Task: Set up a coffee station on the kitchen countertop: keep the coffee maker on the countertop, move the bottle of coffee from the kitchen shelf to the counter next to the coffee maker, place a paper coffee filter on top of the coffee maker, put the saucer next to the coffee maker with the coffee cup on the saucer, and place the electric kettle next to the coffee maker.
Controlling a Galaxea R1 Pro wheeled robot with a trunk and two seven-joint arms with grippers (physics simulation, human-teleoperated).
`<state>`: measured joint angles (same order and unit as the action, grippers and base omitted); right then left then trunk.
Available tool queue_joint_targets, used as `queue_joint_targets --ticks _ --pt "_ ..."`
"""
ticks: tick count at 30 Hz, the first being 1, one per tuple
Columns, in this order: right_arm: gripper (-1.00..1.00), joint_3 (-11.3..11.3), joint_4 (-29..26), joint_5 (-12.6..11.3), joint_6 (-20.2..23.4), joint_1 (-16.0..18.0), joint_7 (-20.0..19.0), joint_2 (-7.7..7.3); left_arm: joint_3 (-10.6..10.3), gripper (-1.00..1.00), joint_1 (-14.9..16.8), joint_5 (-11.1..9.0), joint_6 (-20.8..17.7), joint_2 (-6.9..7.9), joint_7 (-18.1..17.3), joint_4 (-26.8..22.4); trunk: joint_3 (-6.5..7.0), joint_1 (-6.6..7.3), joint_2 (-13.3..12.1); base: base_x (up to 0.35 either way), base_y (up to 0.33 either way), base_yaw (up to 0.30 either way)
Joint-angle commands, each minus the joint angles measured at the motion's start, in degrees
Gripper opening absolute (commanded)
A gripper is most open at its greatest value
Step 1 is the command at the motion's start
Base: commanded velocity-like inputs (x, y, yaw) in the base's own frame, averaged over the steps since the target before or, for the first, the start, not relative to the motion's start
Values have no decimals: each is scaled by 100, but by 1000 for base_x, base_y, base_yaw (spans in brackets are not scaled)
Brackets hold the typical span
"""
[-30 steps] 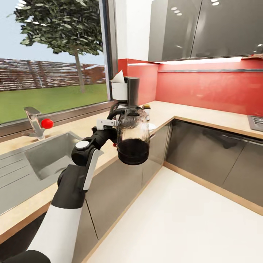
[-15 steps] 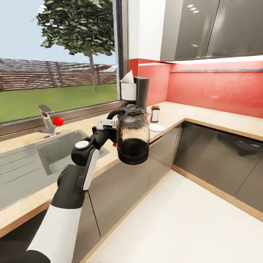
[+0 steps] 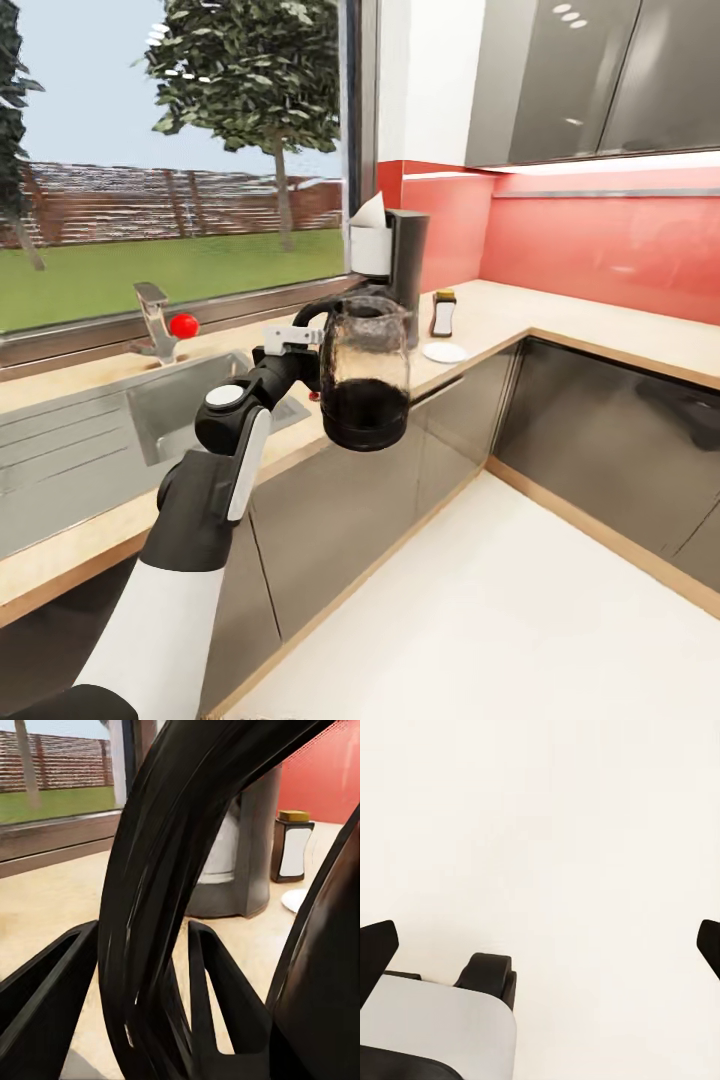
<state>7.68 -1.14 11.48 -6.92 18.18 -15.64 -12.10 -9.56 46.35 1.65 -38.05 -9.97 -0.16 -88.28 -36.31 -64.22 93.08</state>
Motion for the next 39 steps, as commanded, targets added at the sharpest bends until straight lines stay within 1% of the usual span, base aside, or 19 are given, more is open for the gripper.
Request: queue_joint_targets --ticks 1,7,15,20,27,39 --pt "100 49 2 56 -19 2 -18 -3 -2 -100 6 19 -27 -3 -1 -5 -5 1 3 0 -3 267" --pt "100 49 0 56 -19 2 -23 -3 -2 -100 6 19 -27 -3 -1 -5 -5 1 3 54 -42 210" --pt "100 49 2 56 -19 2 -27 -3 -2 -100 6 19 -27 -3 -1 -5 -5 1 3 209 -211 33" --pt "100 49 5 56 -19 2 -26 -3 -2 -100 3 19 -27 -3 -1 -5 -5 1 3 127 -231 180" --pt "100 49 1 56 -18 2 -25 -3 -7 -100 5 19 -27 -3 -1 -5 -5 1 3 27 -91 229" --pt "100 49 1 56 -19 2 -27 -3 -11 -100 6 19 -27 -3 -1 -5 -4 1 3 2 -281 38"
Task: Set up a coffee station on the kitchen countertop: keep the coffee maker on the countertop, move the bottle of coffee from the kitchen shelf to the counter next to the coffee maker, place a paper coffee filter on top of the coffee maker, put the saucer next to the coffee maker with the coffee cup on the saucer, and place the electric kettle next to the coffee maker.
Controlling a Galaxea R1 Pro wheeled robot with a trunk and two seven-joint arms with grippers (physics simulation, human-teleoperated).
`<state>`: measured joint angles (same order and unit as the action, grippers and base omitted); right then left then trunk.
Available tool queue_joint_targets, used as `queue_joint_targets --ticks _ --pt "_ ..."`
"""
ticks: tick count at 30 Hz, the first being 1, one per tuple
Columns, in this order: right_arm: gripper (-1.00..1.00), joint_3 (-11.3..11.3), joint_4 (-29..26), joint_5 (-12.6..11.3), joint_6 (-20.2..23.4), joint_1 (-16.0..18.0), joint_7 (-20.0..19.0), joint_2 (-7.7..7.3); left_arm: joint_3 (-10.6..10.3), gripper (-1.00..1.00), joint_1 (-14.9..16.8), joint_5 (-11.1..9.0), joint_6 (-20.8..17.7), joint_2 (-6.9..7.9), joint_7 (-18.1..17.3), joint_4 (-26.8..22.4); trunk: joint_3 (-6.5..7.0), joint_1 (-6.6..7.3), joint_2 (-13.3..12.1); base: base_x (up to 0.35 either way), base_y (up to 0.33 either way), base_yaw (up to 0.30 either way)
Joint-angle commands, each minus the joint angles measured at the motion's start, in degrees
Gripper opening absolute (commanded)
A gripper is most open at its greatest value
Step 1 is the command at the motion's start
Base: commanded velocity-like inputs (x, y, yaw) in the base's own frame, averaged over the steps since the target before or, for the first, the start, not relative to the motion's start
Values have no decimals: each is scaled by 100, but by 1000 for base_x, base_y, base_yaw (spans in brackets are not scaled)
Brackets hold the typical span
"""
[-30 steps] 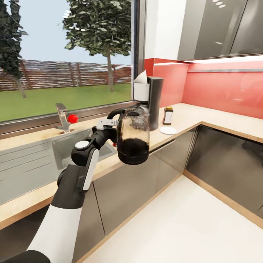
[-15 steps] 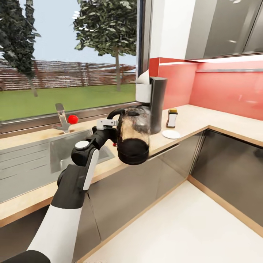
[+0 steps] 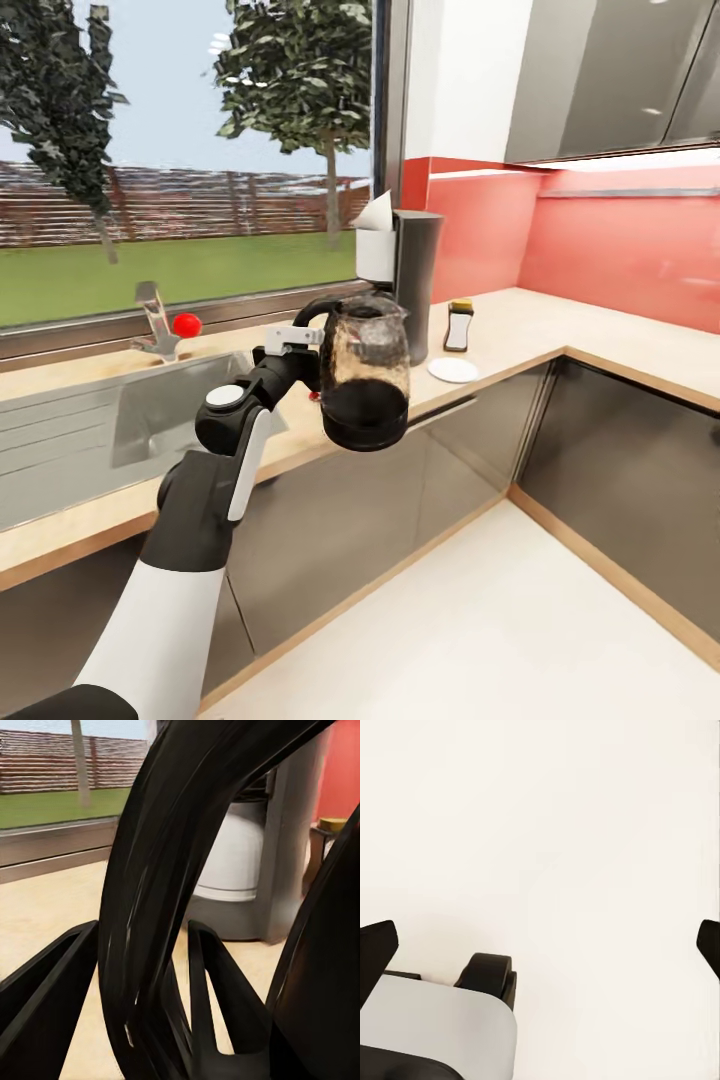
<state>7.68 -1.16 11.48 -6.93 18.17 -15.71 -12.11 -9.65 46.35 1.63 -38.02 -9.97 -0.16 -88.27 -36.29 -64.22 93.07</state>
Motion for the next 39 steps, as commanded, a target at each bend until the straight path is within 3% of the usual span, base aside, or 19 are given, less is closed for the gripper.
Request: queue_joint_targets --ticks 1,15,28,39 --pt "100 49 2 56 -19 2 -19 -2 -2 -100 6 21 -30 -3 -2 -6 -3 0 3 0 -306 158" --pt "100 49 3 56 -19 2 -13 -2 4 -100 5 21 -30 -3 -2 -6 40 0 3 0 -207 252" --pt "100 49 2 56 -19 2 -19 -2 5 -100 6 21 -30 -3 -2 -6 63 0 3 0 -236 115" --pt "100 49 3 56 -19 2 -16 -2 3 -100 6 21 -30 -3 -2 -6 113 0 3 0 -30 246"
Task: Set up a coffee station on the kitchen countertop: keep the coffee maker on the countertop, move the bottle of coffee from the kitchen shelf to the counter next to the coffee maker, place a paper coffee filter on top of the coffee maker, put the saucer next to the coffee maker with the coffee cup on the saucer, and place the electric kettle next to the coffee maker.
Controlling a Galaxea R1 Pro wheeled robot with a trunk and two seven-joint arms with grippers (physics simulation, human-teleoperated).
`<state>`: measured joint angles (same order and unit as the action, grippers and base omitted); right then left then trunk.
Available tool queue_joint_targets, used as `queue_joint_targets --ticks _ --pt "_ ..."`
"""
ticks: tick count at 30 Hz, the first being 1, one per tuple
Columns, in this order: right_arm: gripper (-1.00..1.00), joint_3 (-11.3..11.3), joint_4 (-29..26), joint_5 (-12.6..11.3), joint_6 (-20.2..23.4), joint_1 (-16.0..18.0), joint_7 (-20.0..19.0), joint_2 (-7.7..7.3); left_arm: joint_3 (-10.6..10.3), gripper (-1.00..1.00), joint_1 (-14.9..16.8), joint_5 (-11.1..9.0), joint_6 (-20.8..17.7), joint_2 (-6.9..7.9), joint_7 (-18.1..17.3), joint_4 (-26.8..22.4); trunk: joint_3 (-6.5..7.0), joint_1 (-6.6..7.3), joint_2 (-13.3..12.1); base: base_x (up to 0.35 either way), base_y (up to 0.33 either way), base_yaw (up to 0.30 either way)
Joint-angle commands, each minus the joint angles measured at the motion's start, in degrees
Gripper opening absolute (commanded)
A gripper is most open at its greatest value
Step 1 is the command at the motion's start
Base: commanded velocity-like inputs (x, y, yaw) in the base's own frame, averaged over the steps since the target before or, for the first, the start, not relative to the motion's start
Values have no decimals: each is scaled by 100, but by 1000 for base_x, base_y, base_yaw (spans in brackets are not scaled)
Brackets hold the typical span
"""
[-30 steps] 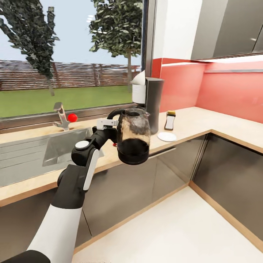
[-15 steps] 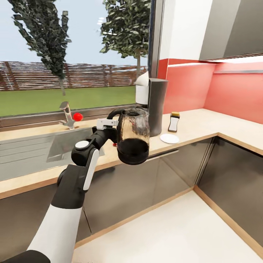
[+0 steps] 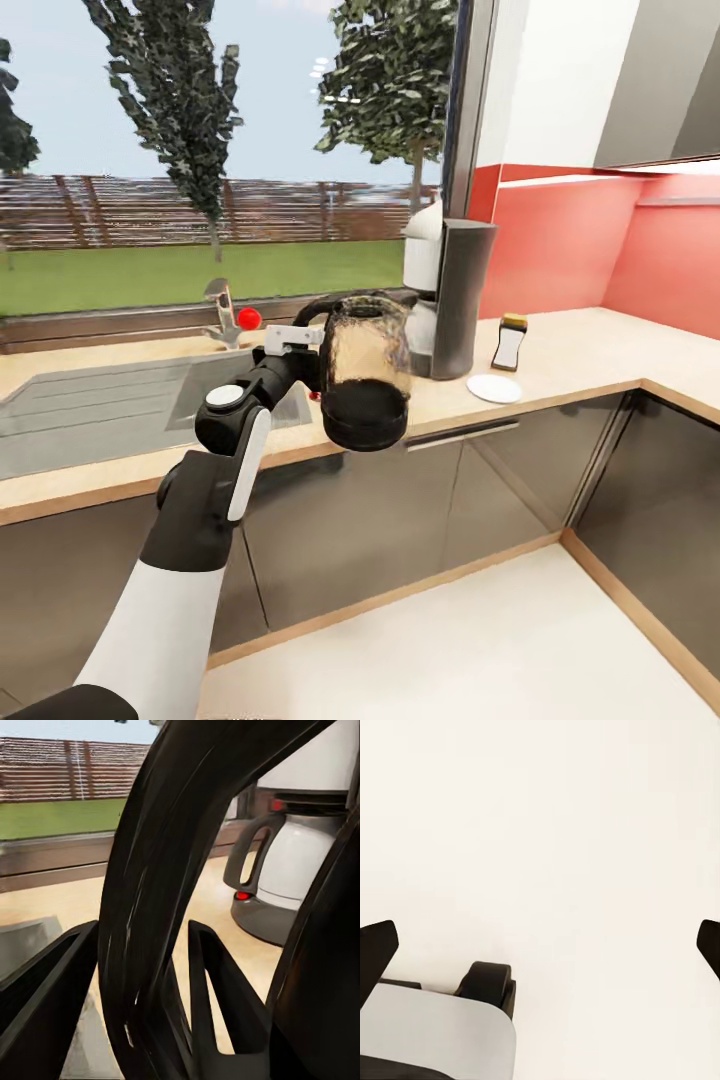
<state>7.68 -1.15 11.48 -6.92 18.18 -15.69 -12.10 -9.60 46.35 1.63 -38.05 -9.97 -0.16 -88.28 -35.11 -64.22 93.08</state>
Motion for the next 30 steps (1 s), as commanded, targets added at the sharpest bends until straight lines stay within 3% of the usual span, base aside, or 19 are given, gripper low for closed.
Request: queue_joint_targets --ticks 1,11,30 --pt "100 49 2 56 -20 2 -17 -3 -3 -100 6 21 -27 -2 -1 -5 -1 0 3 0 -3 253" --pt "100 51 2 56 -18 2 -20 -6 -6 -100 6 21 -27 -2 -1 -5 37 0 3 0 -39 224" --pt "100 57 1 56 -15 2 -22 -12 -41 -100 6 21 -27 -2 -1 -5 40 0 3 0 -282 9"
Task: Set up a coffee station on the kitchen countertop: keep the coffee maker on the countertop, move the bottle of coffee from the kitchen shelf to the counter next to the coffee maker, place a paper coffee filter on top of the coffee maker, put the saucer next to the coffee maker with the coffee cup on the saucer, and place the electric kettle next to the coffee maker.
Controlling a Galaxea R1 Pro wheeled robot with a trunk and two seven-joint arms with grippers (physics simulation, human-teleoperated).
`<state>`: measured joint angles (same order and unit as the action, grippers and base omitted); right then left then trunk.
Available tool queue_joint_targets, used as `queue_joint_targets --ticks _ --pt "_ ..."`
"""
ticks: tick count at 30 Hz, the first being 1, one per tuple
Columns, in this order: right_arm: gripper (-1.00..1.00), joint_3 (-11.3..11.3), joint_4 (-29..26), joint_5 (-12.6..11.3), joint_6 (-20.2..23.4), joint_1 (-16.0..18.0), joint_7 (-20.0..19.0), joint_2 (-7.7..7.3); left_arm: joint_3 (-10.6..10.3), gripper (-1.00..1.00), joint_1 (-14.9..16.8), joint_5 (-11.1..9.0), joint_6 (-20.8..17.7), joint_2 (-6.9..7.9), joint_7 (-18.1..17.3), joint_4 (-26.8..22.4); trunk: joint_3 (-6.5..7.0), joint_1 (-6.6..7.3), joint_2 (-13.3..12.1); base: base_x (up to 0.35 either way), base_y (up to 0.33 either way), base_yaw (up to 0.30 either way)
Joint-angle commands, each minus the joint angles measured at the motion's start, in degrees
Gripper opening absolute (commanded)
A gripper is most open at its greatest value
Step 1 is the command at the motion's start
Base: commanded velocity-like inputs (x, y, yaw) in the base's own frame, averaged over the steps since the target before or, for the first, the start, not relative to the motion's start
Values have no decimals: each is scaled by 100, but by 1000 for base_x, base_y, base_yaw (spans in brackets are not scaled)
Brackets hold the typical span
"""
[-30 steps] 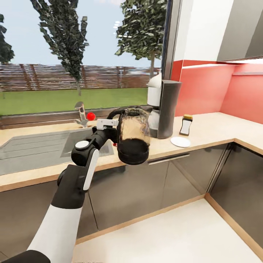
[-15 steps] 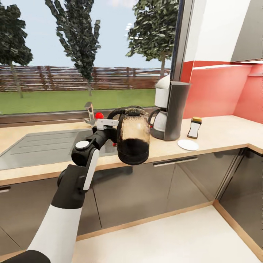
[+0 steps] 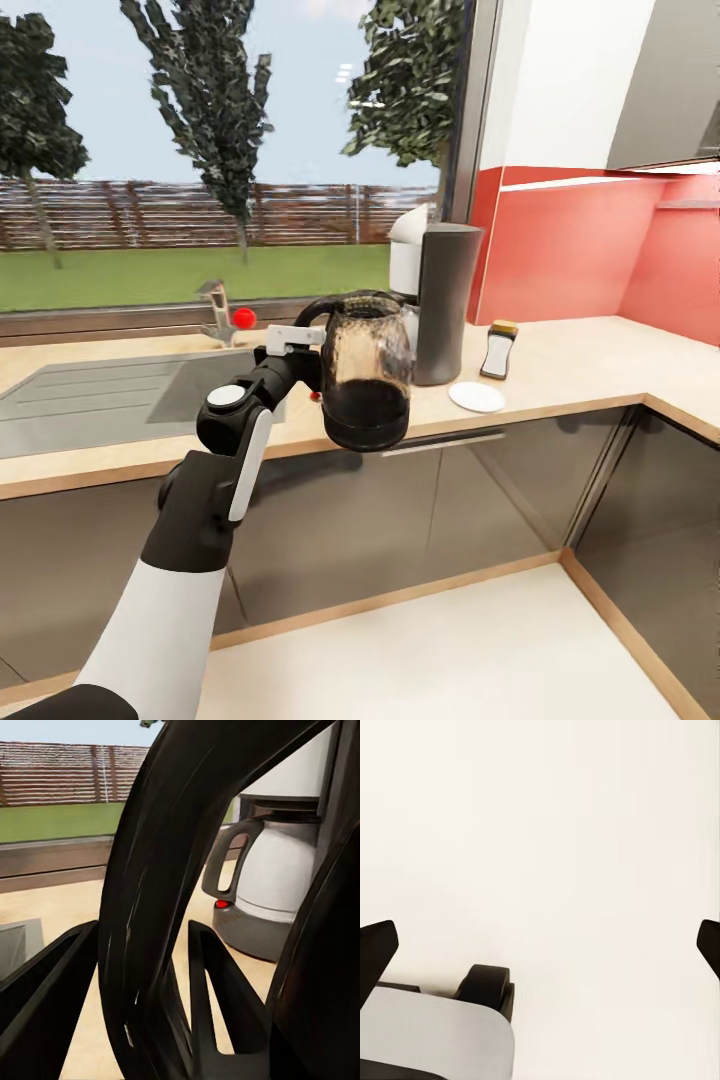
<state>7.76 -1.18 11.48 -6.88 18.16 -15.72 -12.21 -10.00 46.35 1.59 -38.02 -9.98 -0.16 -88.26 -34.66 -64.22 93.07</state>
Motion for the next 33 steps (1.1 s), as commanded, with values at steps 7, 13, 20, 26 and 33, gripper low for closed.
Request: queue_joint_targets --ticks 7,13,20,26,33 --pt "100 50 4 53 -11 3 -20 -1 -2 -100 5 25 -27 -2 -1 -7 -6 0 3 54 -24 0" --pt "100 50 4 56 -14 3 -22 -1 2 -100 5 25 -24 -2 4 -8 -6 0 3 80 0 0" --pt "100 50 4 57 -15 3 -19 -1 6 -100 5 25 -22 -2 7 -8 -6 0 3 158 0 0" --pt "100 49 4 57 -14 3 -20 -1 7 -100 5 25 -21 -2 15 -9 -6 0 3 72 0 0" --pt "100 50 4 57 -15 3 -18 -1 15 -100 4 25 -21 -2 16 -9 -6 0 3 99 1 0"
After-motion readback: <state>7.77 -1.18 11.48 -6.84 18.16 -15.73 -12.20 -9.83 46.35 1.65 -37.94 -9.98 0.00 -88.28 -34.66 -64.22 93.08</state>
